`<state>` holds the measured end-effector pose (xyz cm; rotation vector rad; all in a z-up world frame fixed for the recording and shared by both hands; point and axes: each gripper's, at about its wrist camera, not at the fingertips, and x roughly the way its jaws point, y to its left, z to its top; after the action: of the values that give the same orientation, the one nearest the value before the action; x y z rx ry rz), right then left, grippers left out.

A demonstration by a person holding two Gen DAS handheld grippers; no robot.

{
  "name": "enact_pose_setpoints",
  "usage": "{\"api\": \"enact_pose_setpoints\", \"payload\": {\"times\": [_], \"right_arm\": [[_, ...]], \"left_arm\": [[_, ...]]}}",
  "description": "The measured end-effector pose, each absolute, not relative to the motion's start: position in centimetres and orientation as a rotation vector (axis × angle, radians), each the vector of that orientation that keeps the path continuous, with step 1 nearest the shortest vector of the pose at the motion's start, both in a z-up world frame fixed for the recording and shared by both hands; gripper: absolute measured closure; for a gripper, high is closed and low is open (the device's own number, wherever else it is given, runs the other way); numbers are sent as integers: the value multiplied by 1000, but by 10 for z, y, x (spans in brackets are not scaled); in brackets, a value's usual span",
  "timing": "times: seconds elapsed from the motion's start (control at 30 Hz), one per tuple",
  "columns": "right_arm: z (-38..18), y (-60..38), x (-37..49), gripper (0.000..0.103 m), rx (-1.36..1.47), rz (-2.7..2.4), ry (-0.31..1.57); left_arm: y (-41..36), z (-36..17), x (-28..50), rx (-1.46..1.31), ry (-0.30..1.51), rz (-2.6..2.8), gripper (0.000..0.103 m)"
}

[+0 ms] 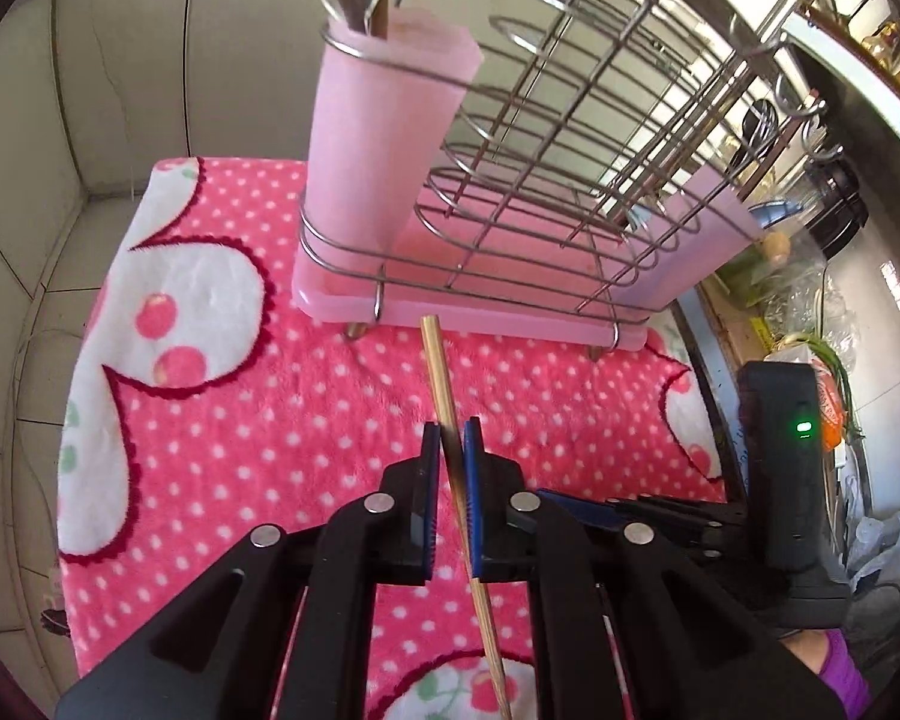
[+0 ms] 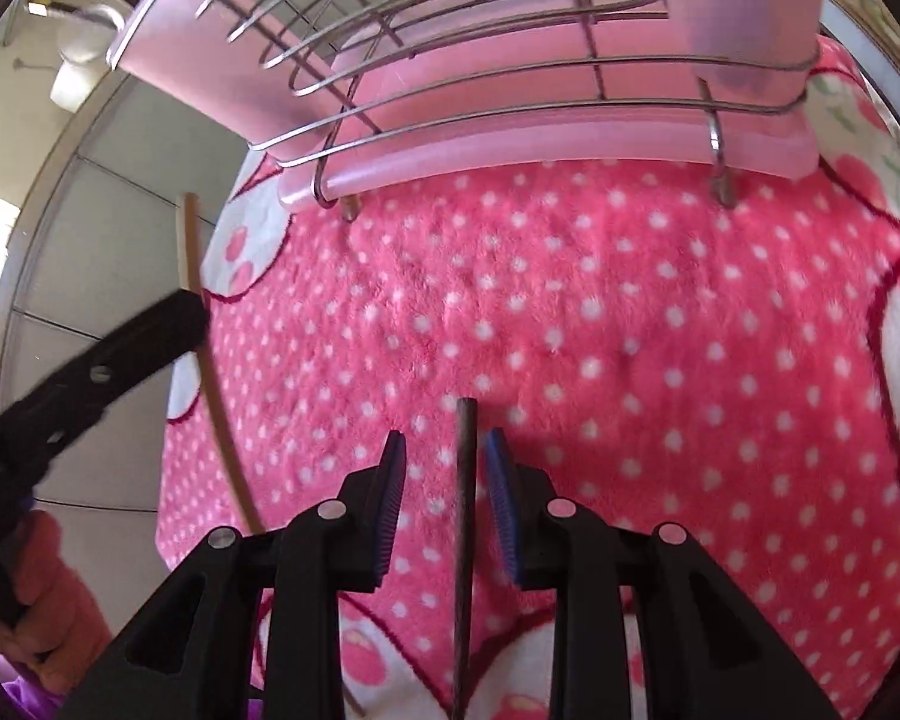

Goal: Organize utensils
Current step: 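Lift both chopsticks up over the pink cup with both tools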

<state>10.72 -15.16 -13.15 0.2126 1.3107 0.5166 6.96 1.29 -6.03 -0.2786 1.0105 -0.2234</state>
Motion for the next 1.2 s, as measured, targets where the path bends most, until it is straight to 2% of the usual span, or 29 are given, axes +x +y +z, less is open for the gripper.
{"api": "enact_pose_setpoints", "payload": {"times": [0.1,0.13,0.17,0.4,0.73,0.9,1.2], "right_arm": [[-135,-140,107,81,160,492,1289],[-135,-135,108,86,147,481,1274],[-136,-133,108,97,140,470,1266],[-115,-156,89,97,262,531,1145],[-26,-209,56,97,326,511,814],[36,-244,48,97,351,495,619],[117,-289,61,97,386,456,352]], "left_arm": [[21,-53,64,-290,986,-226,96],[23,-50,62,-291,978,-225,96],[22,-50,63,-291,970,-225,96],[30,-29,52,-290,888,-232,97],[37,25,28,-271,656,-245,97],[41,63,20,-257,520,-217,97],[46,130,23,-220,342,-160,97]]}}
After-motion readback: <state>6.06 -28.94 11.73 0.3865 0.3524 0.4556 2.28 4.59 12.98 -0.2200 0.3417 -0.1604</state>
